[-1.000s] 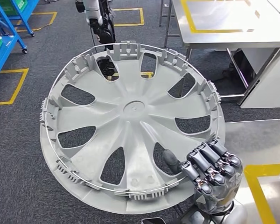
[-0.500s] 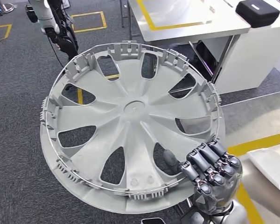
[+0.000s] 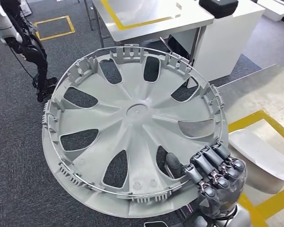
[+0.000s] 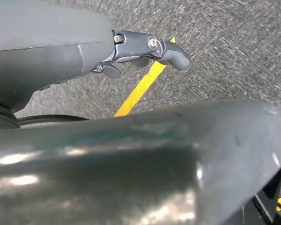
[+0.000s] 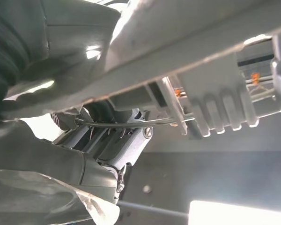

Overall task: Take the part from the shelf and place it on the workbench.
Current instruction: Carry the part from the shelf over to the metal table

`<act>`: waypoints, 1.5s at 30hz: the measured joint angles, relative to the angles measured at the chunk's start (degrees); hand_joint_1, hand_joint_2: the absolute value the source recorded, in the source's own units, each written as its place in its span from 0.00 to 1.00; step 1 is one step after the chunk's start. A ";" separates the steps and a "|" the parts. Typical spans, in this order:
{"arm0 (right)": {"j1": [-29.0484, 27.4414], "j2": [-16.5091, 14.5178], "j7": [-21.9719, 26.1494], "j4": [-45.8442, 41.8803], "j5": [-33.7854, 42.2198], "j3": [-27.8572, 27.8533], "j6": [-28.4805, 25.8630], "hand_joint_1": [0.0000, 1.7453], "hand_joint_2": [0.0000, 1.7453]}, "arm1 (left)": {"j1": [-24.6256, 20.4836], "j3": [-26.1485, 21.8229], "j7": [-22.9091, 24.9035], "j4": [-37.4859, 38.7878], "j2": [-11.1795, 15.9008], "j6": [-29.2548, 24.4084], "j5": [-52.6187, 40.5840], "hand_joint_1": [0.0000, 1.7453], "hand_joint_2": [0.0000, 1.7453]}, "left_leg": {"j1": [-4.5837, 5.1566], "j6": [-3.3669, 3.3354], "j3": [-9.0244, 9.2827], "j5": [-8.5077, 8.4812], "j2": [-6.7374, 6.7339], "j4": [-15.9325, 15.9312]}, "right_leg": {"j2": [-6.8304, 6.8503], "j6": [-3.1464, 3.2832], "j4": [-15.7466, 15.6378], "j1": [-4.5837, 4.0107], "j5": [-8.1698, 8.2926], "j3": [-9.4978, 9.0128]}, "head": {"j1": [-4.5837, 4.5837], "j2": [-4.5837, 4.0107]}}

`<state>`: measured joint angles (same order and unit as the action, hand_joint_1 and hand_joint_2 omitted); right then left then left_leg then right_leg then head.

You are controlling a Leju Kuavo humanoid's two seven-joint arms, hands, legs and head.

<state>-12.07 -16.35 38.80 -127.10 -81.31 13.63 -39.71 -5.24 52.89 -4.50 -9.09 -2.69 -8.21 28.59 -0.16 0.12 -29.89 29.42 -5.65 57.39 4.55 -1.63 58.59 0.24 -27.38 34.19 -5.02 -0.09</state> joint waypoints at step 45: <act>0.00 -0.06 -0.15 1.99 1.57 0.81 0.02 1.00 1.00 | 0.54 -5.84 22.34 0.17 -0.11 1.51 11.15 0.00 0.00 | -0.47 -0.30 -1.84 -0.74 10.51 2.22 | -10.58 1.93 -0.26 -0.15 0.11 -0.65 | 0.28 0.00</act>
<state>-12.07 -16.41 38.65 -125.11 -79.74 14.44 -39.70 -4.70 47.05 17.84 -8.92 -2.80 -6.69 39.74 -0.63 -0.19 -31.73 28.69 4.87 59.61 -6.03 0.30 58.32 0.09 -27.26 33.54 -4.74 -0.09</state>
